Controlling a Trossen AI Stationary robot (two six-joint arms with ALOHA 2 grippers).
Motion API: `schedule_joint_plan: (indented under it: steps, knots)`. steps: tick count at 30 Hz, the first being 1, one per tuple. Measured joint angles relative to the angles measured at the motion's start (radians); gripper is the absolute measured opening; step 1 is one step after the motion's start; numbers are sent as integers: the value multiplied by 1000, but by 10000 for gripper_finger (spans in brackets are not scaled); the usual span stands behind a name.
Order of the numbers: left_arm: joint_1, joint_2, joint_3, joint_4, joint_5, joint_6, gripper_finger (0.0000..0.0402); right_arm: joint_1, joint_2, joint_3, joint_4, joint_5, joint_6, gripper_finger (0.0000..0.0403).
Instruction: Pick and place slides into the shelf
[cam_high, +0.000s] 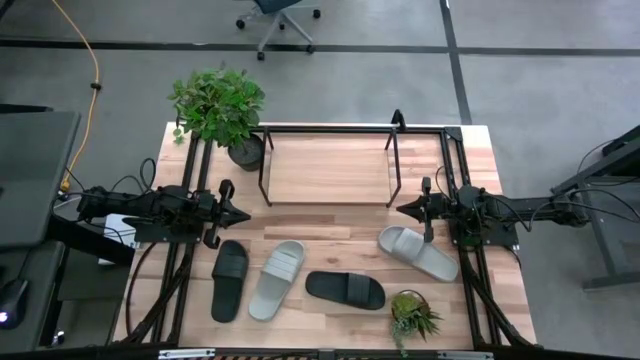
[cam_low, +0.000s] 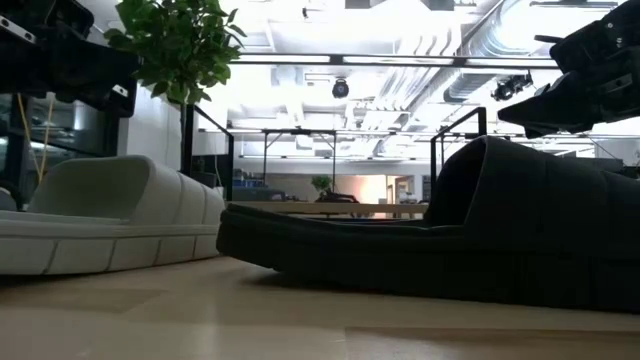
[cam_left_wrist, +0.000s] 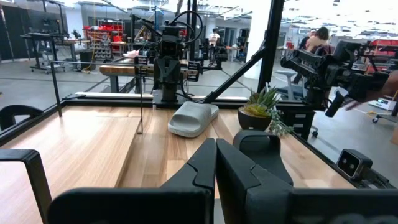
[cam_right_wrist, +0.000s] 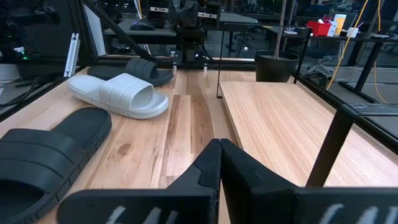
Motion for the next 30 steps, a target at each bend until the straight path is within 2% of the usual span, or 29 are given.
schedule_joint_plan:
  steps: [7, 10, 17, 24, 30]
  knots:
    - [0, 0, 0, 0, 0, -31, 1, 0, 0, 0, 0, 4, -36, 0]
    - [0, 0, 0, 0, 0, -91, 1, 0, 0, 0, 0, 4, 21, 0]
    - [0, 0, 0, 0, 0, -322, 1, 0, 0, 0, 7, 4, 328, 0]
    - [0, 0, 0, 0, 0, -462, 1, 0, 0, 0, 34, 7, 832, 0]
    - [0, 0, 0, 0, 0, -473, 1, 0, 0, 0, 51, 115, 1048, 0]
